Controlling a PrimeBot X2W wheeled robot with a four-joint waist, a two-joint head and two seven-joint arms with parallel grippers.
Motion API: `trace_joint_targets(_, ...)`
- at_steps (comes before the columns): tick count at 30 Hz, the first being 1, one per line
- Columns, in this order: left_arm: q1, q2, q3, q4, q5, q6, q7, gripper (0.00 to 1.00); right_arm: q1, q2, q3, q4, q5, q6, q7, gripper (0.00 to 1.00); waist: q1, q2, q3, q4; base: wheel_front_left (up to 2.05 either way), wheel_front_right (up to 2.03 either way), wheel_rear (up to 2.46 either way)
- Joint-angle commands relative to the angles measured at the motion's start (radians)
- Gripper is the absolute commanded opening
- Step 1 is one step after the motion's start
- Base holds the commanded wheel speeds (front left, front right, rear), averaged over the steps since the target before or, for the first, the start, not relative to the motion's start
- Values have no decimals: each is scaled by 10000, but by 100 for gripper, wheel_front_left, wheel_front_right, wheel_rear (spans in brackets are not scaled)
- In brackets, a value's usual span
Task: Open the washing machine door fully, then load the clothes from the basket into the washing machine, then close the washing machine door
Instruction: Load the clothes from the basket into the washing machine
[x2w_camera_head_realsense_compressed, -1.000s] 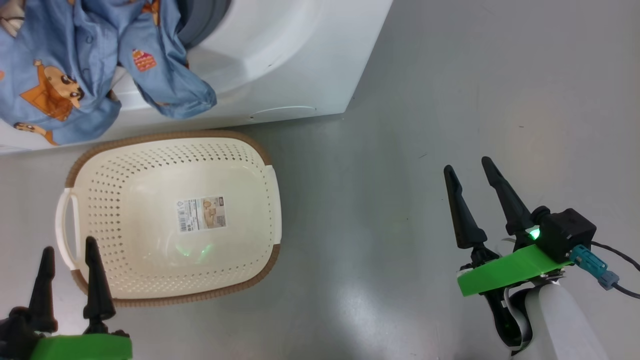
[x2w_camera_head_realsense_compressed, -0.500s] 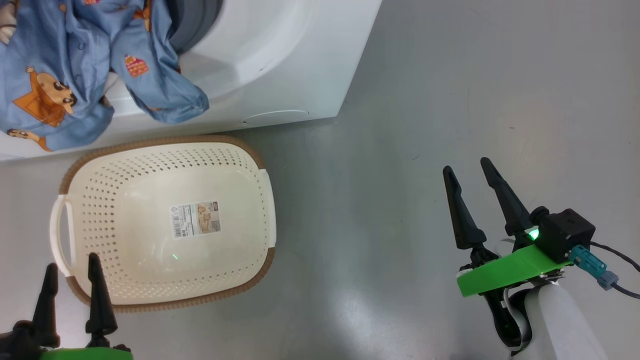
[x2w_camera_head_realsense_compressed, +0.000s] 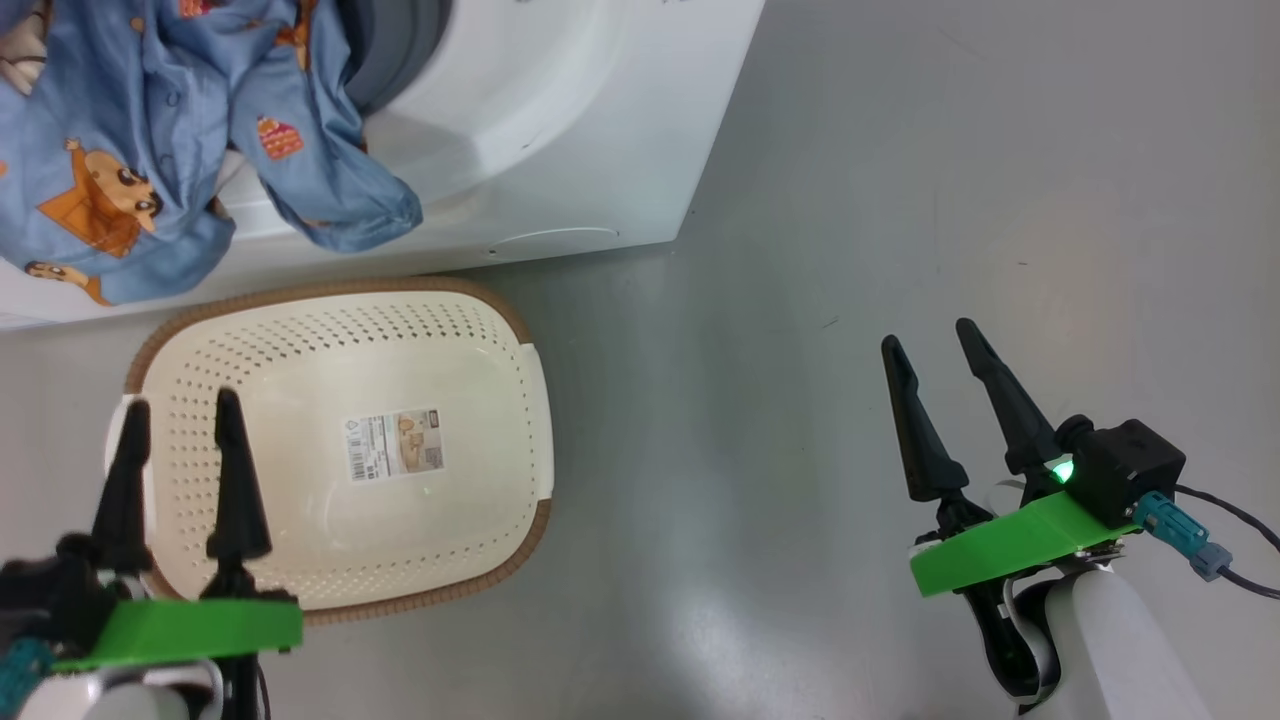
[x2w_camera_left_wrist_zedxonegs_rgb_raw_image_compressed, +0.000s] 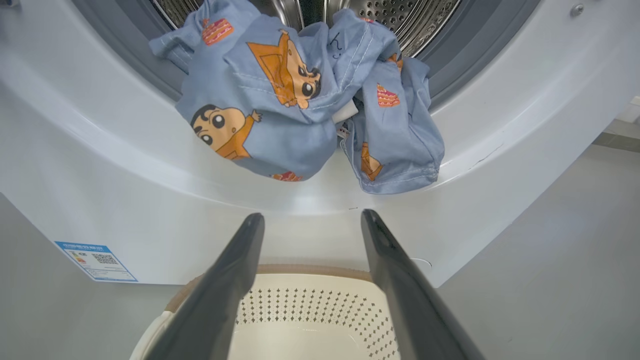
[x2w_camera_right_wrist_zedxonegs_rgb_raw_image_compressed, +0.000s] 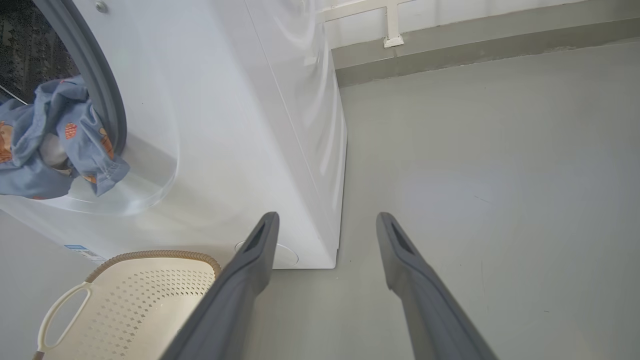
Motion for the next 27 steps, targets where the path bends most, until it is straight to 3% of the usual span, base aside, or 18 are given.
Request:
trace_joint_targets(1,-290,244,235,-288,176,-29,-51,100,115,20,260,-183,140,16,-74,100,-1,-1,-2,-41,0,0,0)
trace_joint_targets(13,-2281,834,106,514,118,1,52,100,178,20,265,-159,398,16,-74,100,-1,-1,34,-345,0,0,0)
trace_joint_targets(20,-3533,1172,143,1272,102,266,927,100,225,20,269,-132,457,16,-74,100,-1,-1,106,-352,0,0,0)
trace_joint_targets(27,-4370,1073,94,2002,-323,373,2133,100,193,20,338,-111,521,16,-74,100,-1,-1,202,-371,0,0,0)
